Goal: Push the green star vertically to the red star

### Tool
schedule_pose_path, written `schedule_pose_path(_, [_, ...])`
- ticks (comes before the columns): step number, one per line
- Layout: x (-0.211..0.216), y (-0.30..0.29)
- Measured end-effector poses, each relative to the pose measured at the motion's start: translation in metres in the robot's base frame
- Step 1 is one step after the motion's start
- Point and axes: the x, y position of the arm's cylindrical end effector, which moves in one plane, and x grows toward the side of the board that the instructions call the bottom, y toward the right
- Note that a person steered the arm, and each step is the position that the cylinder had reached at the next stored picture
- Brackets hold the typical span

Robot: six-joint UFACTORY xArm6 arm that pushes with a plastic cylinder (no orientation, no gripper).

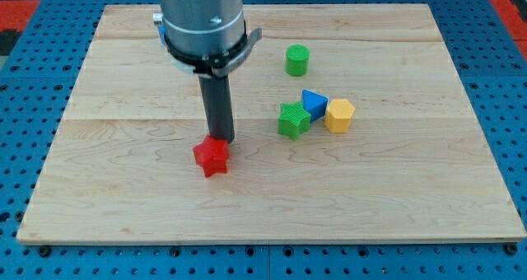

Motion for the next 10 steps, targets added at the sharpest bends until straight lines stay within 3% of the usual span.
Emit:
schedule_pose_path(1, [-0.022, -0.006])
schedule_pose_path(2, [-0.006, -0.037])
schedule_pose_path(3, [0.029, -0.003])
schedule_pose_path(4, [0.029, 0.007])
schedule_pose_path(5, [0.002, 0.019])
schedule_pose_path(7, [0.002, 0.171])
schedule_pose_path(8, [-0.034, 0.146])
schedule_pose_path(10, [-0.062, 0.072])
